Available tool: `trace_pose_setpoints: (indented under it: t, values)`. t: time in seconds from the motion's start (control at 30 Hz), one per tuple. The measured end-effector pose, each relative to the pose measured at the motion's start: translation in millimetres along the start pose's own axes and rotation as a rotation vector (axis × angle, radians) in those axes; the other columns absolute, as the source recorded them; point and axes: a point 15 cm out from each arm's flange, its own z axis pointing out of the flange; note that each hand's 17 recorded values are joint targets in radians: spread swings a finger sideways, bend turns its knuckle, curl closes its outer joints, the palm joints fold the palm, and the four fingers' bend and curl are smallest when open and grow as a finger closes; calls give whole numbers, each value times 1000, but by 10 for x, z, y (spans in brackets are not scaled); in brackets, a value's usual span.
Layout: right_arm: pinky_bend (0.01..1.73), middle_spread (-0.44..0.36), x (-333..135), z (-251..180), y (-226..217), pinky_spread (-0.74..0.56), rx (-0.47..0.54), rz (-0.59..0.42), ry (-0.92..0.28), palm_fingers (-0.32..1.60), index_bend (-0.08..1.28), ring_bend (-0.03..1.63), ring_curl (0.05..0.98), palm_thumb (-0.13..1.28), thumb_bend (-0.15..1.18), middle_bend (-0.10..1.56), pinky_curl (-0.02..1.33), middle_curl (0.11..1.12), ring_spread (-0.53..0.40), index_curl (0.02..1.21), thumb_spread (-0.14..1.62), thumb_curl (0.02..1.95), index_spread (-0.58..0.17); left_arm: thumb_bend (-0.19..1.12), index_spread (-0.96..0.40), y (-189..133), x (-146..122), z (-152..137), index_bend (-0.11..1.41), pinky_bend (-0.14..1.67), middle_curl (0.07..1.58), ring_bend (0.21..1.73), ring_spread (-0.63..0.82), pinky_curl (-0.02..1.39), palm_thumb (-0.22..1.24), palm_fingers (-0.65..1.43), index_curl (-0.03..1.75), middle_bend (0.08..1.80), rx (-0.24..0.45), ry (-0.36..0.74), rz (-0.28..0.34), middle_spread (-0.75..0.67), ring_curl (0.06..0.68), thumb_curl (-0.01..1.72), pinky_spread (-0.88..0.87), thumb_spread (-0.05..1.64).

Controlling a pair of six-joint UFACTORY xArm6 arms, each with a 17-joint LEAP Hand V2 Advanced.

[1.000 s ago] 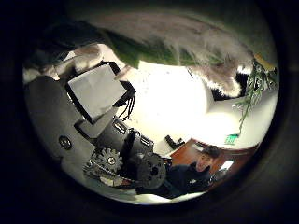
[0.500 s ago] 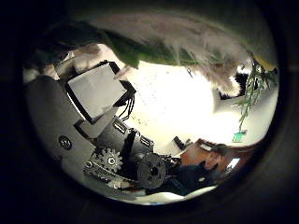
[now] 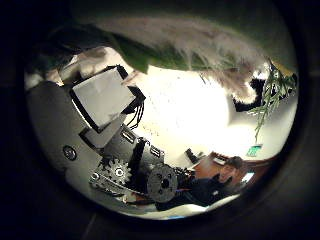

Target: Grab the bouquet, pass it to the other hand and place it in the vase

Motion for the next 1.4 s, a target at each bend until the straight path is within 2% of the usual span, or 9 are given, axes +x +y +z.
trace_pose_setpoints:
  t: [0.47, 0.7, 0.9, 1.03, 1.1, 1.13, 1.2, 1.27, 1.4]
  values:
    - [389, -62, 57, -37, 14, 267, 8, 7, -6, 38, 170, 311, 273, 674, -29, 179, 319, 281, 33, 273, 924, 361, -475, -27, -441, 104, -414, 116, 178, 1215, 1200, 1449, -412, 785, 1068, 1041, 1613, 941, -17, -2, -45, -644, 607, 884, -556, 393]
    - [380, -64, 57, -58, 21, 266, 11, 7, -5, 45, 170, 311, 274, 678, -29, 179, 319, 283, 32, 274, 920, 363, -474, -45, -416, 142, -531, 94, 174, 1232, 1203, 1444, -413, 776, 939, 1027, 1614, 930, -19, -22, -43, -641, 606, 821, -567, 516]
    - [376, -83, 55, -57, 22, 266, 10, 7, -6, 51, 168, 309, 271, 678, -29, 180, 319, 283, 32, 276, 920, 364, -473, -53, -381, 203, -613, 104, 143, 1315, 1243, 1466, -423, 752, 762, 841, 1615, 839, -27, -31, -60, -646, 598, 714, -596, 641]
    - [372, -92, 53, -64, 21, 266, 13, 7, -6, 55, 170, 309, 270, 683, -27, 182, 317, 283, 32, 276, 924, 367, -467, -44, -333, 237, -659, 83, 114, 1293, 1217, 1352, -439, 722, 691, 494, 1473, 791, -22, -46, -76, -612, 562, 643, -612, 713]
    - [370, -95, 53, -64, 21, 266, 13, 7, -6, 57, 169, 307, 270, 682, -29, 183, 317, 284, 32, 276, 922, 368, -464, -44, -291, 248, -660, 84, 117, 1206, 1155, 1279, -416, 688, 640, 298, 1352, 704, -25, -50, -76, -553, 529, 586, -603, 822]
    - [368, -91, 53, -64, 21, 266, 13, 7, -6, 59, 169, 305, 270, 684, -28, 183, 317, 285, 32, 276, 924, 369, -465, -46, -249, 249, -664, 83, 143, 1107, 1106, 1190, -321, 679, 605, 73, 1269, 592, -26, -51, -77, -467, 524, 556, -535, 861]
    - [366, -88, 62, -65, 20, 266, 14, 9, -5, 61, 170, 303, 269, 684, -28, 182, 316, 285, 32, 277, 926, 370, -465, -41, -193, 252, -662, 73, 157, 975, 1043, 1115, -225, 633, 587, -43, 1188, 500, -24, -53, -77, -371, 480, 531, -436, 888]
    - [363, -87, 60, -64, 21, 266, 13, 8, -7, 64, 168, 302, 268, 684, -29, 182, 316, 287, 32, 277, 927, 370, -465, -50, -49, 255, -655, 51, 129, 735, 905, 969, -1, 546, 539, -207, 1012, 337, -20, -56, -76, -117, 403, 480, -114, 911]
    - [363, -92, 61, -70, 24, 265, 13, 6, -6, 65, 167, 305, 270, 684, -29, 180, 317, 287, 32, 276, 927, 371, -465, -46, 152, 265, -667, 5, 89, 545, 682, 768, 352, 421, 466, -223, 742, 156, -12, -65, -77, 315, 303, 411, 351, 894]
